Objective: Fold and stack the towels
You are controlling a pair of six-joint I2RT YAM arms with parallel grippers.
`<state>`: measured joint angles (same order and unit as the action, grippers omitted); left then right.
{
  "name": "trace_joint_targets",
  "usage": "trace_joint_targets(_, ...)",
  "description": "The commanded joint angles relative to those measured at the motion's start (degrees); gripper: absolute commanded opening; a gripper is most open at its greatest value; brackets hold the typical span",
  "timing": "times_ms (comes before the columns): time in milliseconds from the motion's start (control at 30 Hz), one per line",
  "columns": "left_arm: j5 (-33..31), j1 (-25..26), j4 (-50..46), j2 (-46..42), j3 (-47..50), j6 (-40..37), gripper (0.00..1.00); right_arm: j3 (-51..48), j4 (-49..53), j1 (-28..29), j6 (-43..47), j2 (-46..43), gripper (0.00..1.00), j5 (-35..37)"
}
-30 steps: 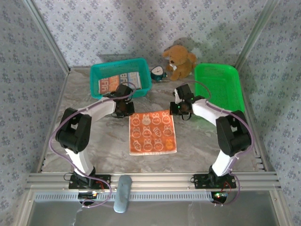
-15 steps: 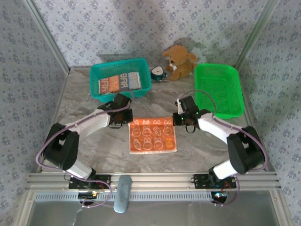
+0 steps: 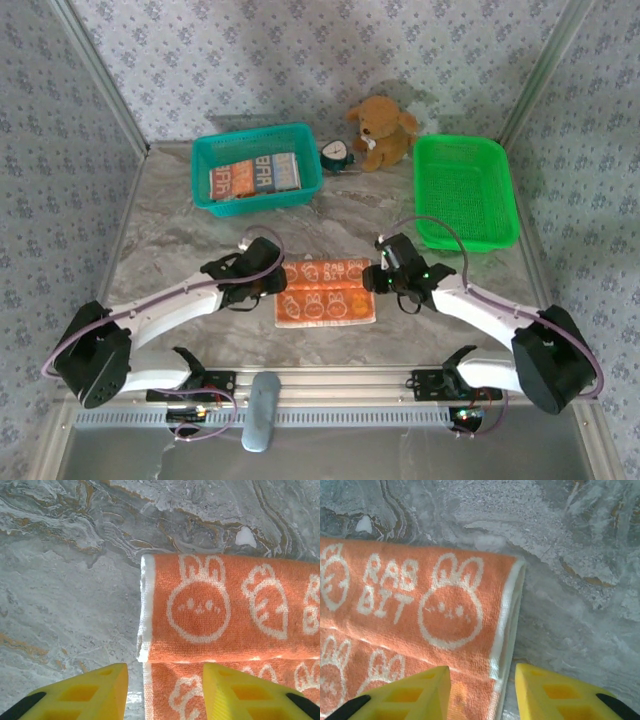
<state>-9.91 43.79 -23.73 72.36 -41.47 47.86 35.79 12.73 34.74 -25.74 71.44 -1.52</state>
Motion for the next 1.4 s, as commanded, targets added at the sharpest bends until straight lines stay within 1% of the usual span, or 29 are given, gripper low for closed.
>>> trace_joint_targets(0,0.10,-1.16,-2.26,2.58,-3.61,1.45,0.41,4.09,2.91,-1.07,-1.94,3.22,0.37,-1.94)
trace_joint_targets(67,0.91,-2.43,-2.18,4.65,-4.55,1.29,0.40,5.53,3.19,-1.75,-2.19,5.13,0.36,-2.95)
trace_joint_targets(133,2.02,-4.05,-1.35,6.62,-5.18,0.94,0.36,6.81,3.99,-2.45,-2.39,7.08,0.34,-3.52)
trace_joint_targets(267,4.34,-6.45,0.21,9.97,-5.37,0.49,0.35,7.93,4.16,-4.24,-2.89,10.19,0.32,-5.54)
trace_joint_targets(400,6.33,-6.68,1.10,12.84,-5.77,0.40,0.33,7.67,3.95,-4.66,-2.75,11.52,0.32,-6.21)
trace_joint_targets(533,7.27,-6.62,2.75,13.62,-4.99,1.43,0.28,7.43,3.17,-4.92,-2.65,12.12,0.28,-7.01)
trace_joint_targets(767,7.52,-6.68,3.81,13.75,-5.22,1.14,0.28,8.14,2.25,-5.03,-2.30,13.07,0.27,-7.71)
trace_joint_targets(833,7.88,-6.65,4.04,14.55,-5.61,1.01,0.26,8.42,2.08,-5.06,-2.27,13.63,0.23,-8.14)
trace_joint_targets(867,8.10,-6.64,4.01,14.85,-5.83,1.10,0.22,8.44,2.02,-5.06,-2.30,13.78,0.20,-8.23)
trace_joint_targets(933,8.49,-6.62,3.87,15.18,-5.75,1.50,0.15,8.46,1.98,-4.95,-2.39,13.64,0.09,-8.32)
trace_joint_targets(1000,8.18,-6.54,3.15,14.47,-5.66,1.97,0.12,8.68,2.74,-5.00,-2.39,12.95,0.03,-7.93)
trace_joint_targets(1033,7.85,-6.56,2.62,13.79,-5.68,2.05,0.09,8.66,3.16,-4.86,-2.26,12.33,0.00,-7.49)
trace_joint_targets(1167,6.96,-6.48,-1.53,11.09,-6.79,2.70,0.00,8.82,5.72,-4.99,-1.69,9.66,0.00,-6.72)
trace_joint_targets(1367,5.55,-4.51,-8.40,7.20,-8.88,5.67,0.00,8.91,10.65,-5.04,-1.06,4.80,0.00,-6.48)
